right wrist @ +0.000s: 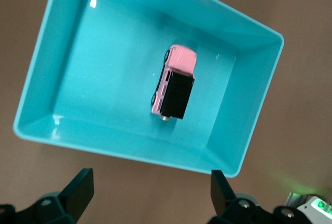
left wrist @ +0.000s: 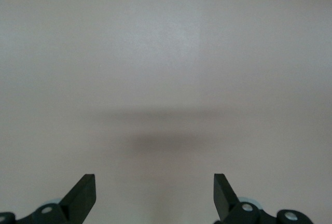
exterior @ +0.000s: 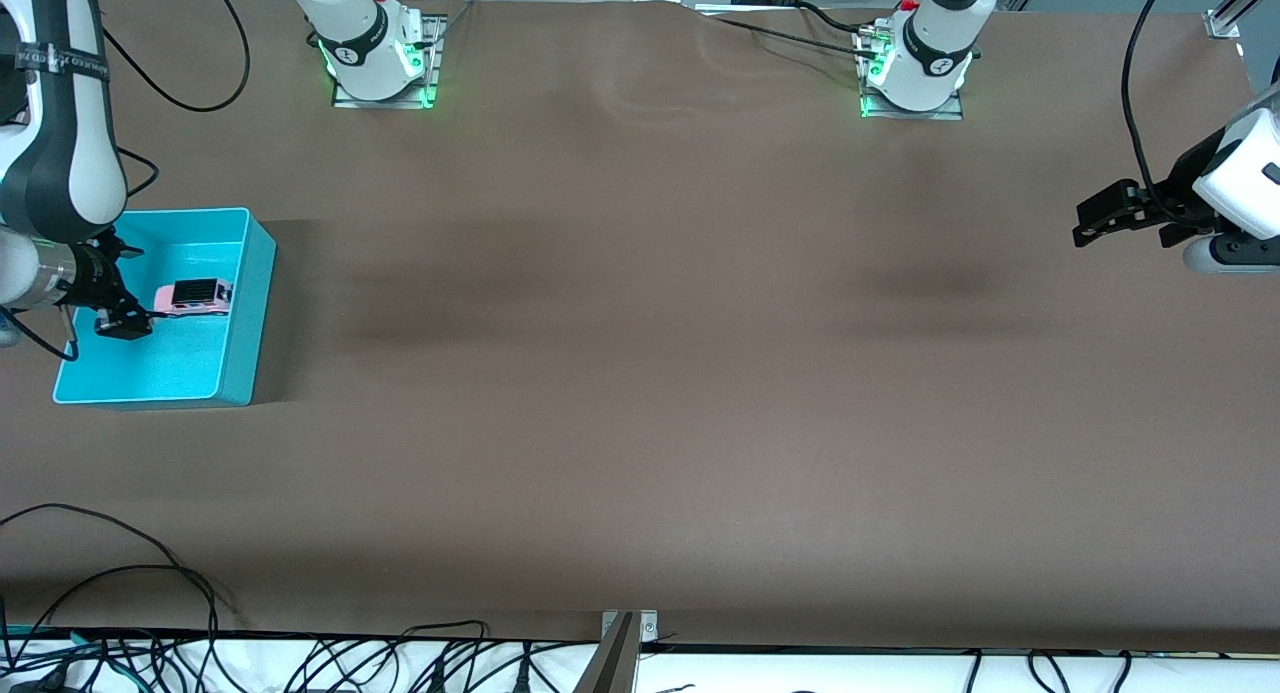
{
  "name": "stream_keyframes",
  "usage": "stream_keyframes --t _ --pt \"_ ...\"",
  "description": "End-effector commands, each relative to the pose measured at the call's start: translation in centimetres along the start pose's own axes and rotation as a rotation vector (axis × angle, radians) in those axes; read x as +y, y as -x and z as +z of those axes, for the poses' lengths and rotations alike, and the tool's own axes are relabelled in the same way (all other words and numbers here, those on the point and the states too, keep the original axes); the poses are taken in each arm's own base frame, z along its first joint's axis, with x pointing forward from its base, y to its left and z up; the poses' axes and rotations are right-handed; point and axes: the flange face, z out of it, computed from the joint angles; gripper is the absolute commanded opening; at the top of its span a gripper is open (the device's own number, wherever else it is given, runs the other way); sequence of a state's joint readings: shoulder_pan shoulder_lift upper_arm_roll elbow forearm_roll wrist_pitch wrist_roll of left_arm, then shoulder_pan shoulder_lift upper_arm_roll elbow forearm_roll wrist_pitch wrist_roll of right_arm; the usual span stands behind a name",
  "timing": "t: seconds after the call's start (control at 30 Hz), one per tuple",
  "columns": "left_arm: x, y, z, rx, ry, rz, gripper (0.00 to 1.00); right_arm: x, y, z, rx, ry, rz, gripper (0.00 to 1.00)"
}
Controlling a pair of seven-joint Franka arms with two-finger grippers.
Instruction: Wind and store pink jeep toy
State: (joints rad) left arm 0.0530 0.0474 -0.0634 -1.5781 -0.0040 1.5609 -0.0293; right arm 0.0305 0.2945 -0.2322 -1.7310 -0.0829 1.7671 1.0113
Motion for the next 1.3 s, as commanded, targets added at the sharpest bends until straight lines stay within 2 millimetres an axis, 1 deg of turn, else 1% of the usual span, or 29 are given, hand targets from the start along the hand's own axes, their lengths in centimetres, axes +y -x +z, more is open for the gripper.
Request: stream_keyframes --t 0.0,0.1,0.2,0.23,0.37,0.43,0.53,0.73,0.8,0.87,0.93,1.03,1.07,1.13,1.17,1.27 --pt "-0.1 0.4 -0.1 -0.002 0.012 0.01 1.0 -1.1 2.2 -3.8 -0.022 0.017 -0.059 1.0" --pt "-0.1 0.4 -0.1 -0.002 0.014 0.01 1.0 -1.6 3.4 -5.5 -0.024 0.012 -0.078 1.0" --pt "-0.1 0.4 -0.1 -0.002 0.014 0.01 1.0 -1.7 3.5 -6.5 -0.03 -0.013 -0.091 1.0" --pt "-0.1 0.4 -0.1 -0.002 0.012 0.01 1.0 -1.7 3.6 -7.1 -0.028 -0.025 -0.105 1.0" --pt "-0.1 0.4 -0.1 -0.002 0.014 0.01 1.0 -2.2 5.0 -8.1 -0.022 -0.043 -0.19 1.0" --pt "-0.1 0.4 -0.1 -0.002 0.014 0.01 1.0 -2.4 5.4 -8.4 -0.019 -0.045 -0.219 1.0" --pt "-0.1 0.4 -0.1 -0.002 0.014 0.01 1.0 -2.4 5.4 -8.5 -0.014 -0.049 -0.263 1.0" --pt "-0.1 0.4 -0.1 -0.002 0.012 0.01 1.0 -2.4 5.3 -10.7 0.018 -0.088 -0.465 1.0" --pt "-0.1 0.3 0.0 -0.003 0.012 0.008 1.0 -1.9 5.5 -11.8 0.032 -0.105 -0.539 1.0" --pt "-0.1 0.3 0.0 -0.003 0.012 0.01 1.0 -1.5 6.5 -13.1 0.047 -0.125 -0.627 1.0" --pt "-0.1 0.4 -0.1 -0.002 0.012 0.01 1.0 -0.9 6.9 -14.0 0.052 -0.152 -0.691 1.0" --pt "-0.1 0.3 0.0 -0.003 0.014 0.01 1.0 -0.4 7.2 -14.6 0.058 -0.161 -0.779 1.0" --pt "-0.1 0.4 -0.1 -0.002 0.012 0.008 1.0 0.1 7.4 -15.2 0.066 -0.167 -0.8 1.0" --pt "-0.1 0.3 0.0 -0.003 0.012 0.01 1.0 0.7 7.7 -15.5 0.07 -0.172 -0.82 1.0" --pt "-0.1 0.4 -0.1 -0.002 0.012 0.01 1.0 1.4 7.9 -15.9 0.075 -0.178 -0.827 1.0" --pt "-0.1 0.4 -0.1 -0.002 0.012 0.01 1.0 2.7 8.4 -16.3 0.083 -0.188 -0.852 1.0"
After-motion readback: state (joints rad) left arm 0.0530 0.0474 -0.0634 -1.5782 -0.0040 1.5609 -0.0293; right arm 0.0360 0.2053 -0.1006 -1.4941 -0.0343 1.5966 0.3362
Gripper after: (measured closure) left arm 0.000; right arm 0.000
